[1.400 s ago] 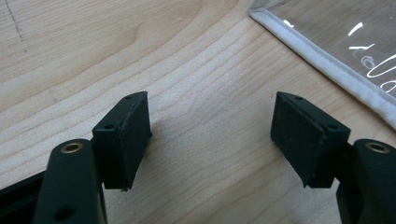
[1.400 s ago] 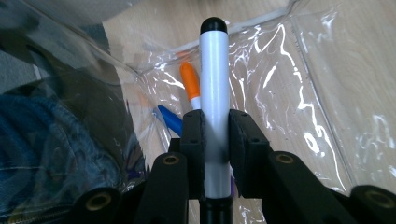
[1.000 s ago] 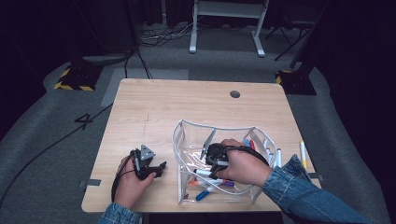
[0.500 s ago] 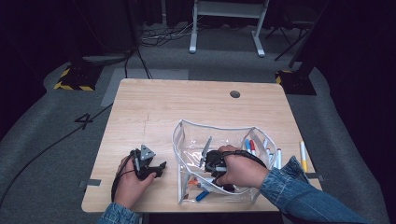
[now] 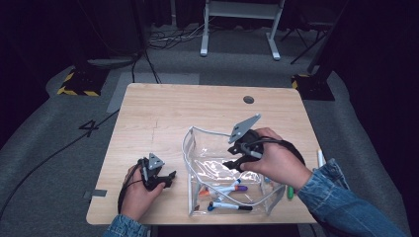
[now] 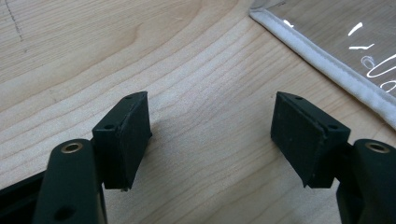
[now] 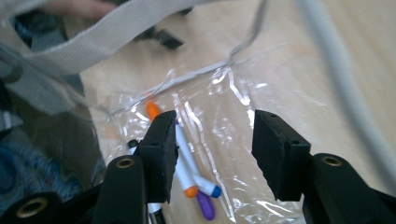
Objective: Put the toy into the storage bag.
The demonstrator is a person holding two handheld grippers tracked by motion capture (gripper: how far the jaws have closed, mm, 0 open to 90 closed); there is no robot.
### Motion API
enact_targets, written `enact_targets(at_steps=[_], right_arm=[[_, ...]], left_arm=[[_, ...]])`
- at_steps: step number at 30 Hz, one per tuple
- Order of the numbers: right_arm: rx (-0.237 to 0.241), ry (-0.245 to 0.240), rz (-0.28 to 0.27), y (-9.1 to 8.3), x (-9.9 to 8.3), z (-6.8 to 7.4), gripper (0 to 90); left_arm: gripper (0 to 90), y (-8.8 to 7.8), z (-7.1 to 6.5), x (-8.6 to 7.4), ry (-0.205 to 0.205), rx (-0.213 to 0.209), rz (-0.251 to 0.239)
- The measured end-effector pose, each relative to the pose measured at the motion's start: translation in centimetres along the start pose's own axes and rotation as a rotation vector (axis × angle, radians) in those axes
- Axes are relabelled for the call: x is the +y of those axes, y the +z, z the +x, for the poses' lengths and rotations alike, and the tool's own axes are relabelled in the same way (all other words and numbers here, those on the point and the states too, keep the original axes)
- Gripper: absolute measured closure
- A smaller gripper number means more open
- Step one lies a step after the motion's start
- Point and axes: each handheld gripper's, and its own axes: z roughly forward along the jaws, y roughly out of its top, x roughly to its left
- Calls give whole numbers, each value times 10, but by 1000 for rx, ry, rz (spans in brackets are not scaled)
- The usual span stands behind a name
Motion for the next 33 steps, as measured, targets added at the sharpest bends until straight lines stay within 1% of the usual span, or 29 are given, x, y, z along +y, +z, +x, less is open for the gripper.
enact_targets(at_steps=[3, 5, 9, 11, 12, 14, 15, 17, 22, 25, 27, 33], right_arm=[[-40, 37, -59, -21, -6, -11, 510], [-66, 67, -82, -33, -11, -18, 511], [-120, 131, -116, -53, -26, -33, 516], [-140, 154, -128, -63, -33, -40, 515], [-156, 174, -146, -70, -38, -45, 517], [-185, 197, -161, -80, -46, -52, 520], [-194, 211, -163, -85, -50, -56, 520], [-224, 254, -159, -93, -62, -65, 523], [-268, 340, -144, -100, -94, -85, 528], [-293, 405, -141, -101, -118, -99, 531], [-308, 447, -133, -100, -133, -106, 532], [-338, 541, -96, -90, -174, -122, 536]], left_arm=[[291, 0, 0, 0, 1, 0, 0], [291, 0, 0, 0, 1, 0, 0], [291, 0, 0, 0, 0, 0, 0], [291, 0, 0, 0, 0, 0, 0], [291, 0, 0, 0, 0, 0, 0], [291, 0, 0, 0, 0, 0, 0], [291, 0, 0, 0, 0, 0, 0], [291, 0, 0, 0, 0, -1, 0], [291, 0, 0, 0, 0, -1, 0], [291, 0, 0, 0, 0, 0, -1], [291, 0, 0, 0, 0, 0, -1], [291, 0, 0, 0, -1, 0, -1]])
